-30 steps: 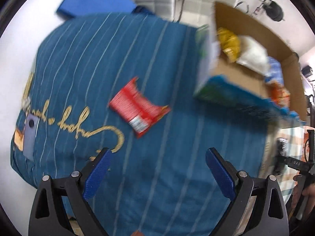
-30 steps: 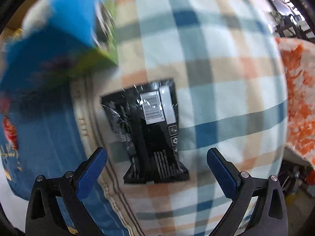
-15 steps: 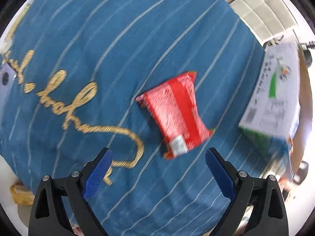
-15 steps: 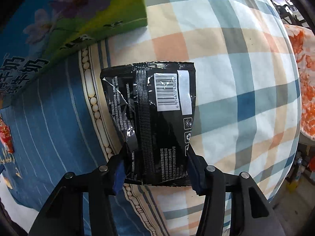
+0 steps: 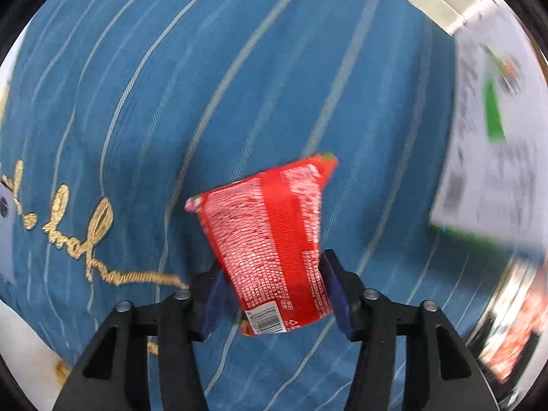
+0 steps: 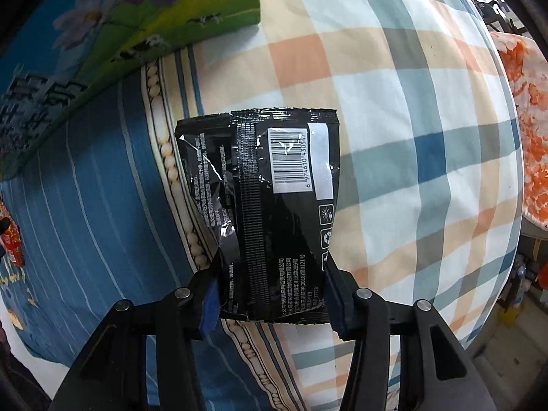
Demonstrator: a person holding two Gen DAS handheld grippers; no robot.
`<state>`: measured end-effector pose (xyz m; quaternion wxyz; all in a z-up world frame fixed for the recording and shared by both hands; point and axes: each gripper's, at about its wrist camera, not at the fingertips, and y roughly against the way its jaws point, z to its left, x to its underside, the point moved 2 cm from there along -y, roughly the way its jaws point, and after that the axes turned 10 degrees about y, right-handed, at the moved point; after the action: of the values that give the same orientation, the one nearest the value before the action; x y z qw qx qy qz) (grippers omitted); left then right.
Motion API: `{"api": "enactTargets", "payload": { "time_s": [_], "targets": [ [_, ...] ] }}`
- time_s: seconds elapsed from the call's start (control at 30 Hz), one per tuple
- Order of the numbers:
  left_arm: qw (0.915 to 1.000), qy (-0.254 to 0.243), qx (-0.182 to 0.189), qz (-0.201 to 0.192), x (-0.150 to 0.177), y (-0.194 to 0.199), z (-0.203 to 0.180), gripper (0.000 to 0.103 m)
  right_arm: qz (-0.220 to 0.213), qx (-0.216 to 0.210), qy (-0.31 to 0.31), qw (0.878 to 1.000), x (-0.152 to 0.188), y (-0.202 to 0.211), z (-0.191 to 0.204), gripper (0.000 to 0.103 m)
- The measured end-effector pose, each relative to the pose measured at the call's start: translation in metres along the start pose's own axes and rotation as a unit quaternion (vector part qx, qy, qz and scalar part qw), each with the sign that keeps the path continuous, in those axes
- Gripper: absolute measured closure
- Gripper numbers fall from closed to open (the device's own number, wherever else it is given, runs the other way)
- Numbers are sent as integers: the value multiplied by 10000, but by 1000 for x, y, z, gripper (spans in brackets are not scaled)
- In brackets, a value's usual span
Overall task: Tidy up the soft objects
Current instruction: 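Grasp the red snack bag with the left tool while the right tool grasps the black pouch, then carry the red bag and black pouch with both tools into the box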
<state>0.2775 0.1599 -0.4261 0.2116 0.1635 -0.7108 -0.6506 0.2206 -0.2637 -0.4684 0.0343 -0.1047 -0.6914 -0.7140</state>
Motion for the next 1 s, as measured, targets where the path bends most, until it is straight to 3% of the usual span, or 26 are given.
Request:
{"api": "enactTargets", "payload": {
  "time_s": [0.1, 0.47, 0.6, 0.97, 1.0],
  "targets": [
    [9987, -459, -120, -181, 36, 5, -10, 58, -5, -39, 116, 9999, 5, 0, 7, 51],
    [9822, -1873, -161, 29, 195, -10, -67, 59, -118, -263, 630, 9976, 37, 17, 43, 52],
    [9788, -2029, -253, 95, 218, -22, -80, 58, -112, -240, 777, 9966, 45, 17, 49, 52],
    [9754, -2132, -553, 91, 228, -59, -138, 49, 130, -249, 845, 9960, 16, -11, 47, 51],
    [9759, -2108, -548, 91, 230, -60, -140, 49, 139, -231, 837, 9961, 25, -10, 46, 51]
  ]
}}
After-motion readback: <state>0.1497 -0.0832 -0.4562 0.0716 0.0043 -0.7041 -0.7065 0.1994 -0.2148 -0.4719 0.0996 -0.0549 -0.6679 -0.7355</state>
